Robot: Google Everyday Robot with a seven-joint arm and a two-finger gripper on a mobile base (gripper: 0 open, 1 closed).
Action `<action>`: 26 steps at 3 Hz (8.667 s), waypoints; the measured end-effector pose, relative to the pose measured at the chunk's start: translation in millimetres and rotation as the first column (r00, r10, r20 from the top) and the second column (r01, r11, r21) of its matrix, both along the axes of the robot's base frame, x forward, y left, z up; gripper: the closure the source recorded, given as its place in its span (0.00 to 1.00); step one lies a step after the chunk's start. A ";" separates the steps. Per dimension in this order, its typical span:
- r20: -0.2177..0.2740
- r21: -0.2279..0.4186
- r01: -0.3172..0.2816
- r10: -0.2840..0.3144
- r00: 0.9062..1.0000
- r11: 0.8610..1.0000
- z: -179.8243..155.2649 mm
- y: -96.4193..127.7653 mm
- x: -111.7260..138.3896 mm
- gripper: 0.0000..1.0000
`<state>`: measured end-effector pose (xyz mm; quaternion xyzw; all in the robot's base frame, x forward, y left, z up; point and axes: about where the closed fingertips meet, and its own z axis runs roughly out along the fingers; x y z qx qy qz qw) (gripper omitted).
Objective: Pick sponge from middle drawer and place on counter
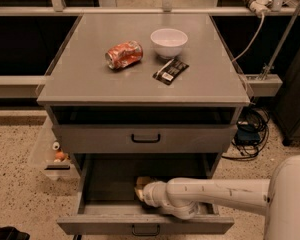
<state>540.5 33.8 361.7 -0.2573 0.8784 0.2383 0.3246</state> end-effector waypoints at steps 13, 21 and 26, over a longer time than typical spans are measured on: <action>0.335 -0.243 -0.530 0.584 0.740 0.812 501.3 -221.0 -77.0 1.00; 0.340 -0.305 -0.659 0.725 0.599 0.688 493.6 -188.7 123.7 0.82; 0.307 -0.267 -0.666 0.716 0.627 0.697 473.6 -186.0 119.9 0.00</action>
Offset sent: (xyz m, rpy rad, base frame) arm 0.0014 -0.0786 0.1059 0.2397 -0.0823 0.1407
